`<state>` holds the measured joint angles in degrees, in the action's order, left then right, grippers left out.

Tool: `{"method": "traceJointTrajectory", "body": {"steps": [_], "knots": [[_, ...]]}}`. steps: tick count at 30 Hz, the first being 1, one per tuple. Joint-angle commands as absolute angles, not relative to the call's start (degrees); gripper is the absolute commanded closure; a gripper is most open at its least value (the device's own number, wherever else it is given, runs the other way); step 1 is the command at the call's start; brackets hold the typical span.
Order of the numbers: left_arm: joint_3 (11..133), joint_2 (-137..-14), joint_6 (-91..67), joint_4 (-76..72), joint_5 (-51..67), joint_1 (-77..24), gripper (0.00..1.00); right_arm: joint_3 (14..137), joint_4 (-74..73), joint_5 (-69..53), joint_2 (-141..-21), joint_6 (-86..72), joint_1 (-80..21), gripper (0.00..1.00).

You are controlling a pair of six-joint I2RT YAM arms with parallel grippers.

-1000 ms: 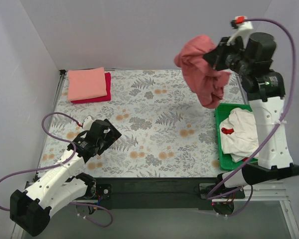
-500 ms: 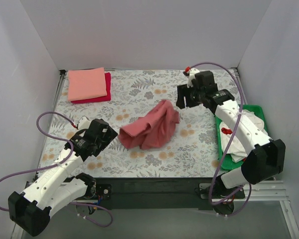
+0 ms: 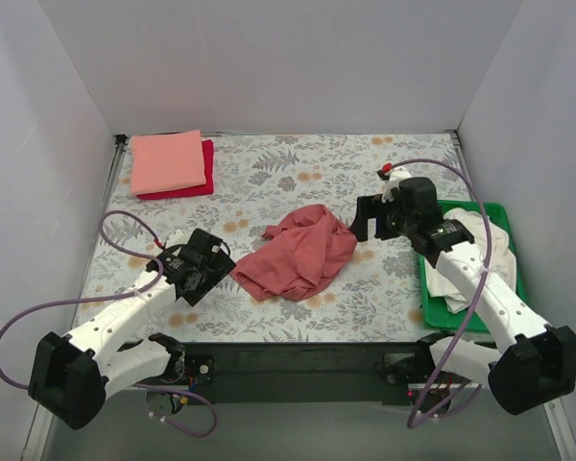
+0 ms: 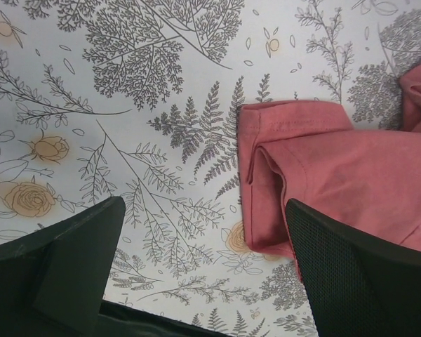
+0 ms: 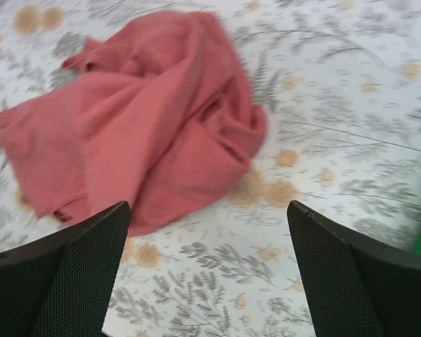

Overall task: Fold and stack the t-shirts
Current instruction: Flatten the tshirt out

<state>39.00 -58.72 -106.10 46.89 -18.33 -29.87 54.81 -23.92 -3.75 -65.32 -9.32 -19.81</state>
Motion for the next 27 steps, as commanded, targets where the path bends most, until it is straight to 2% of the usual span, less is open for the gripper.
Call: {"method": "traceJointTrajectory", "body": {"steps": [1,7,12,18,22,27], "knots": [[37.4,-60.0,-105.0,41.2,-15.7,-30.1,0.02,49.8,-18.5,-12.2,-64.1,-10.6,-26.3,0.01],[36.7,-63.2,-101.8,34.0,-10.7,-30.2,0.05,41.7,-10.8,-12.0,-64.9,-18.4,-39.6,0.02],[38.0,-66.1,-99.6,29.2,-8.5,-30.2,0.18,39.5,-7.1,-6.8,-67.5,-22.9,-45.3,0.03],[39.0,-72.1,-98.0,25.9,-7.8,-30.2,0.33,39.6,-6.5,3.1,-68.6,-26.7,-46.2,0.09],[39.1,-73.7,-97.4,23.0,-6.3,-30.2,0.44,39.6,-6.4,3.1,-68.7,-27.2,-46.2,0.11],[39.7,-75.1,-97.1,21.2,-4.7,-30.1,0.51,38.8,-6.5,2.8,-68.6,-27.5,-46.2,0.11]]}}
